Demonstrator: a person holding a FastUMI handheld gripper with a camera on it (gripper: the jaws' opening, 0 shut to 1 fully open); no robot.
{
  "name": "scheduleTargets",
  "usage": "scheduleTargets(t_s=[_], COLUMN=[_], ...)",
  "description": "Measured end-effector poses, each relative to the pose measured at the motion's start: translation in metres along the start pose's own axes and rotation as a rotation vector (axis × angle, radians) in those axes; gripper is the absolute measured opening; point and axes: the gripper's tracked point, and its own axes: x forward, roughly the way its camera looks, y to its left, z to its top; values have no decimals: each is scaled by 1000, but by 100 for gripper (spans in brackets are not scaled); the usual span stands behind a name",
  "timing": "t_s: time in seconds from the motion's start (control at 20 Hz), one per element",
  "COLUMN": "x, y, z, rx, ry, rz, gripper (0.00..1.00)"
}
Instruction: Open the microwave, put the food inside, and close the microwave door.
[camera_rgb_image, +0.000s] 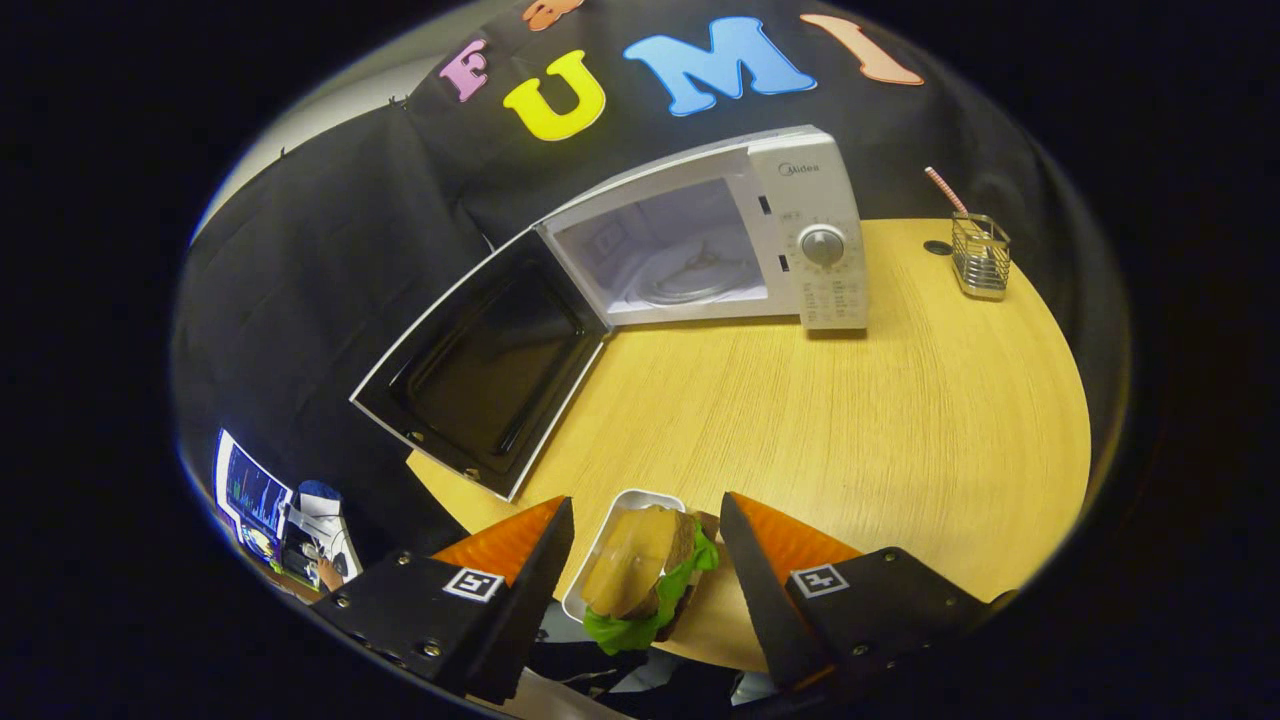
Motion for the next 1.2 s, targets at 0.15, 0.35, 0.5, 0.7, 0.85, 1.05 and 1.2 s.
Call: scheduleTargets(t_s=[0.15,0.35,0.5,0.7,0.85,1.05,1.2], x=[7,14,19,27,25,25,22], y=[-5,-18,-17,-11,-7,-3,3], z=[-13,-28,-36,-39,-33,-36,-33], rx=[12,28,71,126,189,222,207], ry=[54,125,170,203,202,206,213], rz=[6,-4,16,43,69,75,78], gripper=[89,89,89,62,46,26,26])
